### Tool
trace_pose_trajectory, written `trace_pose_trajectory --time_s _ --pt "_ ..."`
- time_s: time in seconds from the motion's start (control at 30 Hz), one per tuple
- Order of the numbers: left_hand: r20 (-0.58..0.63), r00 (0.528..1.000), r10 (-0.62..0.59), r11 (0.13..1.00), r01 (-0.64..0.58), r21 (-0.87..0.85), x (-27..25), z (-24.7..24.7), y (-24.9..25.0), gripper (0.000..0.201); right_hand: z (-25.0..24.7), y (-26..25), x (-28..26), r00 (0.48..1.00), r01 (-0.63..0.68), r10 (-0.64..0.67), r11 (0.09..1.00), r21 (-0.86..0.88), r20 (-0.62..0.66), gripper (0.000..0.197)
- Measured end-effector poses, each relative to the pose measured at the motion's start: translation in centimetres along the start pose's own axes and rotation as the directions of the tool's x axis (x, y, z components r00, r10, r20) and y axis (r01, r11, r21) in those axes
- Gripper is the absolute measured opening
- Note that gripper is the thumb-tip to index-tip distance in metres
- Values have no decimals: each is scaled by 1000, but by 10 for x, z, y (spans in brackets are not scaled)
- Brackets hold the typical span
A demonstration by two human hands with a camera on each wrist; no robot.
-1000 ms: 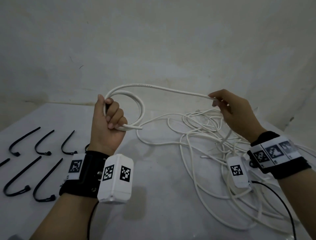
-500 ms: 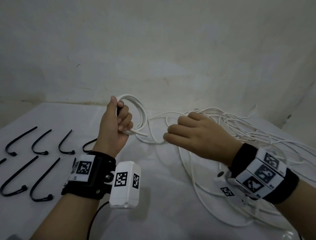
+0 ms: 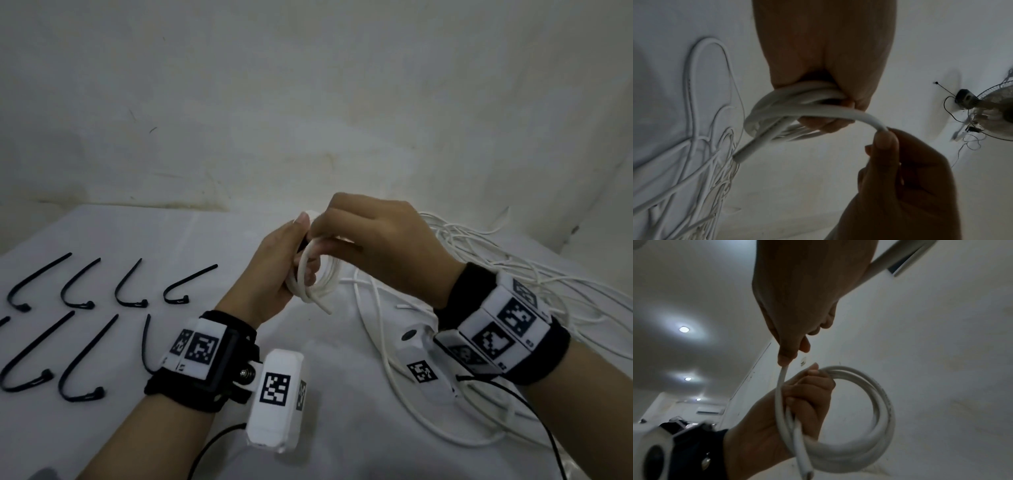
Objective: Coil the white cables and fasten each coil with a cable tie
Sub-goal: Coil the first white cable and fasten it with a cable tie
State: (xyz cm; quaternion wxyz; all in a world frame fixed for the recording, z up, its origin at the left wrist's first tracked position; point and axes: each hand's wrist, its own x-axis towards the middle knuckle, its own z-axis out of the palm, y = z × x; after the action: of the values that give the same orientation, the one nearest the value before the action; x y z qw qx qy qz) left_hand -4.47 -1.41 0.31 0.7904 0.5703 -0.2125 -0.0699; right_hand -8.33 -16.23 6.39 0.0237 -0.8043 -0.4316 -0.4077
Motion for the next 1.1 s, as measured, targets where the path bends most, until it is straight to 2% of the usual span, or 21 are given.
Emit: trace_pose_trajectory --time_s 0.17,0.23,0.3,0.37,0.47,0.6,0.73,0.87,0.97,1.1 --pt "33 997 -66 998 67 -11 -1 0 2 48 1 3 0 997 -80 81 993 91 -7 13" --pt "94 993 -76 997 77 0 -3 0 4 51 4 4 -1 995 -98 99 990 97 -5 13" --pt "172 980 -97 995 100 -13 -4 2 7 44 7 6 -2 990 -138 138 983 120 8 15" --pt "221 968 -117 984 144 -109 -5 2 9 37 9 10 -4 983 -183 185 971 151 5 18" --pt "215 967 -137 946 192 -261 -4 -1 9 39 8 24 -9 973 -223 229 965 140 -29 23" --pt "180 973 -146 949 189 -251 -4 -3 7 45 7 40 -17 962 -267 266 964 4 55 29" --pt "155 975 -160 951 194 -242 -4 -5 9 40 4 52 -25 921 -361 337 927 106 193 24" --pt "215 959 -185 930 241 -276 -4 -6 10 43 5 51 -27 889 -426 398 900 89 227 18" --pt "287 942 -173 913 263 -313 -4 -6 10 43 11 44 -25 857 -513 473 822 246 206 12" --pt "343 929 -135 896 262 -357 -3 -9 11 45 21 33 -22 773 -608 605 616 501 194 14"
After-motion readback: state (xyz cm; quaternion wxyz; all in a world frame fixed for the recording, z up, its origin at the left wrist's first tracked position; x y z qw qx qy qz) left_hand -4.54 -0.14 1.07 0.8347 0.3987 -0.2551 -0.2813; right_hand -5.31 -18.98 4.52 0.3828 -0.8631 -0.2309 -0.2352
